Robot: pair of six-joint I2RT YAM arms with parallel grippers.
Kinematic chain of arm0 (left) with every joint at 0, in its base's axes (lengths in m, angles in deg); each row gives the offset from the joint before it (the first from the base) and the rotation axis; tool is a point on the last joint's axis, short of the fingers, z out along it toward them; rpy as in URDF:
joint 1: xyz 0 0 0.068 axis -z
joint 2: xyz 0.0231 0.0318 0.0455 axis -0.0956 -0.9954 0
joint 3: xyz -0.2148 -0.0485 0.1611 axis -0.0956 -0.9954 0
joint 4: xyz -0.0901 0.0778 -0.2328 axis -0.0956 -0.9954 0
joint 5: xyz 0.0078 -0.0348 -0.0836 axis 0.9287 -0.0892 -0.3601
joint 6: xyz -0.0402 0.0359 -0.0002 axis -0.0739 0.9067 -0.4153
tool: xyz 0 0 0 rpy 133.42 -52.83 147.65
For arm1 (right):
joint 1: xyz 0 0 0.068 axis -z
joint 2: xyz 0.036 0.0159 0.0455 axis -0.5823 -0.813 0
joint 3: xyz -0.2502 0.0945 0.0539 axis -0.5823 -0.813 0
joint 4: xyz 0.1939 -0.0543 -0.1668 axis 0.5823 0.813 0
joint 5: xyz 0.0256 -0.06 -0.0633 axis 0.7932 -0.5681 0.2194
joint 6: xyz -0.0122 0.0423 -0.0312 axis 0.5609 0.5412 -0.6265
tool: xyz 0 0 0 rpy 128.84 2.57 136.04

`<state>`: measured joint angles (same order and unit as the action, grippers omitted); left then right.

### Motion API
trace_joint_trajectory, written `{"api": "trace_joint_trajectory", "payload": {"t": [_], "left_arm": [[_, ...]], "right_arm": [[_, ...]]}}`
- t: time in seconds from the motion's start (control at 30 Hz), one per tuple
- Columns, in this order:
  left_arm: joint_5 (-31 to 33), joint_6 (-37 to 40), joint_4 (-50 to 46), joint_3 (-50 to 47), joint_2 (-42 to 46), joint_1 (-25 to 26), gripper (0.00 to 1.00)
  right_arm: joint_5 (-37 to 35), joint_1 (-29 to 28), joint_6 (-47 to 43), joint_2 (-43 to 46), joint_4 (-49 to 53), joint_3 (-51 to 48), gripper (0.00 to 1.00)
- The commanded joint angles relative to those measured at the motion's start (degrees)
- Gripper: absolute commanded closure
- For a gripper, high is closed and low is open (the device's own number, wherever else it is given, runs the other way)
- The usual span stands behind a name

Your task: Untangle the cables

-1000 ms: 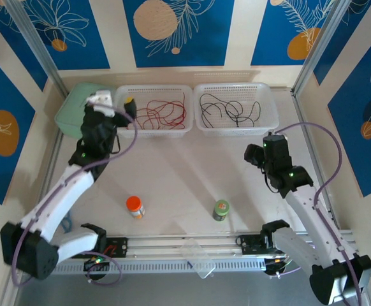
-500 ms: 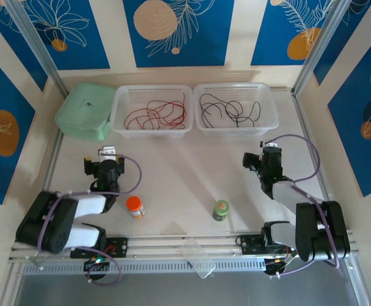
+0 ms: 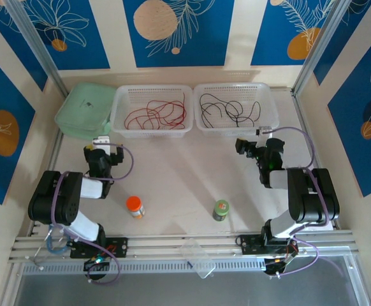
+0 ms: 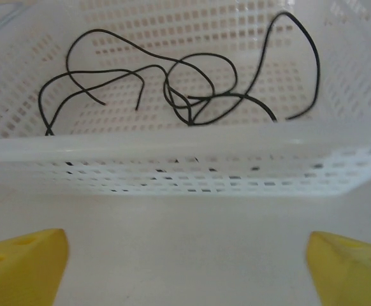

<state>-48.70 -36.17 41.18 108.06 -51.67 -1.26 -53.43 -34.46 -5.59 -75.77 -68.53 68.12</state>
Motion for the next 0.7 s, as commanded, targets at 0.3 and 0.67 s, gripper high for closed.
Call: {"api": "trace_joint_trajectory", "payload": {"t": [0.3,0.67], "left_arm": [[-8.58,0.17,-1.73,1.75,-0.33,-0.1,0.0],[-11.35,1.05,-2.61,2.29,-0.46,-0.19,0.0]], "right_arm": [[1.22,-0.71,-1.93,0.37,0.76,-0.5,0.01],[1.26,-0.71,-1.89,0.36,0.82,-0.5,0.01]]}}
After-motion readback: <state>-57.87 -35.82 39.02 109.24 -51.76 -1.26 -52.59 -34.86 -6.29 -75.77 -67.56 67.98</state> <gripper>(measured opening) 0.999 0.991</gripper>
